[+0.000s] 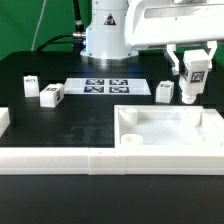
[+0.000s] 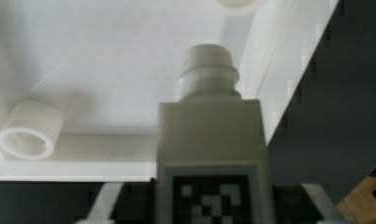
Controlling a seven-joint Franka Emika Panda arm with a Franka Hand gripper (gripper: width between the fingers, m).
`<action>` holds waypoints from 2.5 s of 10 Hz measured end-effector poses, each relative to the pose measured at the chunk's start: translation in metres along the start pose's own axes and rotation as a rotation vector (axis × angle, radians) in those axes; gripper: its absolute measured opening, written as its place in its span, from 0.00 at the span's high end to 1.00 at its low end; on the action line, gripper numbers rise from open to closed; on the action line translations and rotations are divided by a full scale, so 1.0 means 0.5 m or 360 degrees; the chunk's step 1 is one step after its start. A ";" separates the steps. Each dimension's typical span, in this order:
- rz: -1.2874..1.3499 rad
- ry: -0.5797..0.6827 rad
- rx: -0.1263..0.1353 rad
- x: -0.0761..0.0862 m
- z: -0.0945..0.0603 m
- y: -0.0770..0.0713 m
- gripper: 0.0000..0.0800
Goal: Assemble one leg
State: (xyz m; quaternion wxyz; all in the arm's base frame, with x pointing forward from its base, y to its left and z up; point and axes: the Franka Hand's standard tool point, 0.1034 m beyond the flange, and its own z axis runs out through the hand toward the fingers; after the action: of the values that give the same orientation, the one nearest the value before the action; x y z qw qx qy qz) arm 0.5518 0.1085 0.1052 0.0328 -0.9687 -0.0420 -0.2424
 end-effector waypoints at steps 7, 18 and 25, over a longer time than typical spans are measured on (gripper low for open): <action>-0.0101 0.0050 0.0010 0.090 0.077 -0.004 0.64; -0.0155 0.0165 -0.0015 0.123 0.117 0.010 0.64; -0.0177 0.0212 -0.0016 0.100 0.136 -0.006 0.64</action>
Offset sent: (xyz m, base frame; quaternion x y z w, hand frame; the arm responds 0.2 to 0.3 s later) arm 0.0435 0.0090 -0.0009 -0.0028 0.0299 -0.0638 0.9975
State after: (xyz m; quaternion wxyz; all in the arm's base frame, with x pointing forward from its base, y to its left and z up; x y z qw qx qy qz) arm 0.6273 0.1206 0.0694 0.0170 -0.9467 -0.0921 -0.3081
